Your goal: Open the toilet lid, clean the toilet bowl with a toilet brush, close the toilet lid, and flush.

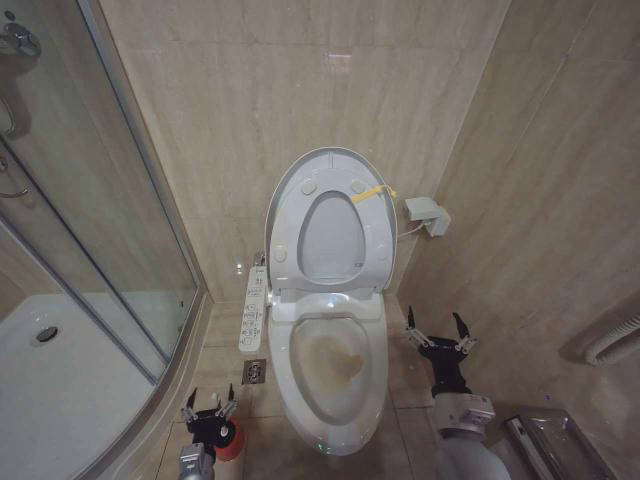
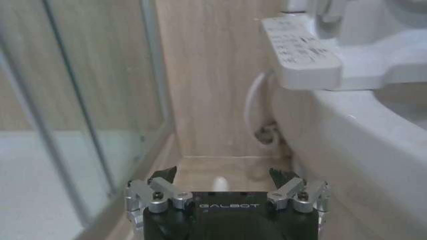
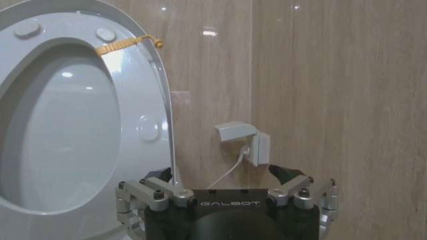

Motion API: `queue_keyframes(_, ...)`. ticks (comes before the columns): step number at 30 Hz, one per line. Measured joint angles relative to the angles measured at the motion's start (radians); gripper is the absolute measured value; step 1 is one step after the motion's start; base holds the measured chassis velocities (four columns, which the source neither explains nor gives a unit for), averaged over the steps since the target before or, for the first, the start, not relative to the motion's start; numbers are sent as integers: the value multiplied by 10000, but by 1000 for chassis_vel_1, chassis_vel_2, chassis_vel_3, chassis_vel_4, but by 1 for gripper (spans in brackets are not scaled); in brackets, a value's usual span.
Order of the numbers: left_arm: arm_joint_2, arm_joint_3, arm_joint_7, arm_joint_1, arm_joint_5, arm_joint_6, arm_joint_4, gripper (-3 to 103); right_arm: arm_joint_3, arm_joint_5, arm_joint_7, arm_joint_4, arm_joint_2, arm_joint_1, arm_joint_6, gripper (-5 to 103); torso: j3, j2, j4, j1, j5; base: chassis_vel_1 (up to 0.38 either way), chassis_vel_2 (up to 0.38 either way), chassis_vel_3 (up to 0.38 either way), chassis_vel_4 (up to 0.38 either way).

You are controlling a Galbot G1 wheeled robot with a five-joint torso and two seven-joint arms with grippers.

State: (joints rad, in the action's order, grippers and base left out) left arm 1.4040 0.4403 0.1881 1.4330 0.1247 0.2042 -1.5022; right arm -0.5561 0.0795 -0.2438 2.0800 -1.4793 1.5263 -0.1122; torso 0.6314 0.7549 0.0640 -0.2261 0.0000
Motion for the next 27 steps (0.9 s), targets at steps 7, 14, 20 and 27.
queue_keyframes(7, 64, 0, -789, -312, 200, 657, 973, 94, 0, 0, 0, -1, 0, 0, 0, 100, 1, 0, -1, 0, 0, 0, 0, 0, 0)
queue_keyframes(14, 78, 122, -913, -466, 116, 831, 1452, 94, 0, 0, 0, 0, 0, 0, 0, 100, 0, 0, -1, 0, 0, 0, 0, 0, 0)
queue_keyframes(20, -23, 297, -1168, -665, -26, 1004, 1981, 76, 0, 0, 0, 0, 0, 0, 0, 100, 0, -1, -1, 0, 0, 0, 0, 0, 0)
queue_keyframes(27, 5, 356, -1565, -685, -49, 1399, 2112, 48, 0, 0, 0, 0, 0, 0, 0, 100, 0, -1, -1, 0, 0, 0, 0, 0, 0)
